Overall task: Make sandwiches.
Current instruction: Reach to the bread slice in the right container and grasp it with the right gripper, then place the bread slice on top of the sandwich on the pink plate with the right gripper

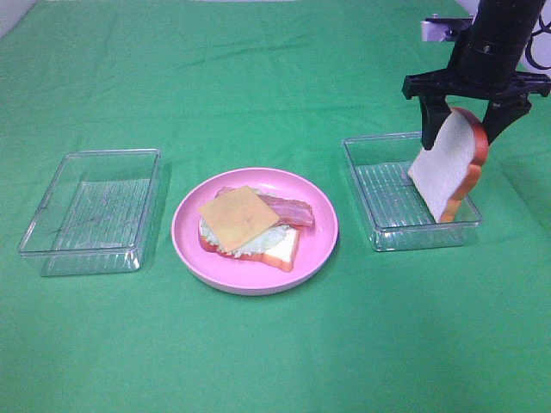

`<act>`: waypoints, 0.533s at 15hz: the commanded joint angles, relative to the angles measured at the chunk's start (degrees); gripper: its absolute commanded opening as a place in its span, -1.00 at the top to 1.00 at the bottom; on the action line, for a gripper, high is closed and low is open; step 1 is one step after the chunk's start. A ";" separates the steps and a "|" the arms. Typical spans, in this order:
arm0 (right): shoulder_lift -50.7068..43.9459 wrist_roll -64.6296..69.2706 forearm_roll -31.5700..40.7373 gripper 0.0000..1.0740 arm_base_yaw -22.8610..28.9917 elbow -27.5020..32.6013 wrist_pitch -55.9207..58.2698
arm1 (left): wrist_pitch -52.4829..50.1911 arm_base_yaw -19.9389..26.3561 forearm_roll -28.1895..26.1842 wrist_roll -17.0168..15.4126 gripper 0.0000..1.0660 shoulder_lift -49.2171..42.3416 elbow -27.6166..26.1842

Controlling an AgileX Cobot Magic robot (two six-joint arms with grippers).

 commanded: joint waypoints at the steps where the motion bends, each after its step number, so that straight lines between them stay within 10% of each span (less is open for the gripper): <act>1: 0.11 -1.03 -0.57 0.39 -0.29 -0.17 3.21 | -0.52 -0.23 0.29 -0.29 -0.30 -1.03 0.06; 4: -0.74 -0.97 -0.69 1.00 -0.29 -0.17 3.61 | -0.52 -0.23 0.29 -0.29 -0.30 -1.03 0.06; 8: -6.76 -0.97 2.46 1.00 -0.23 -0.17 2.35 | -0.52 -0.23 0.29 -0.29 -0.30 -1.03 0.06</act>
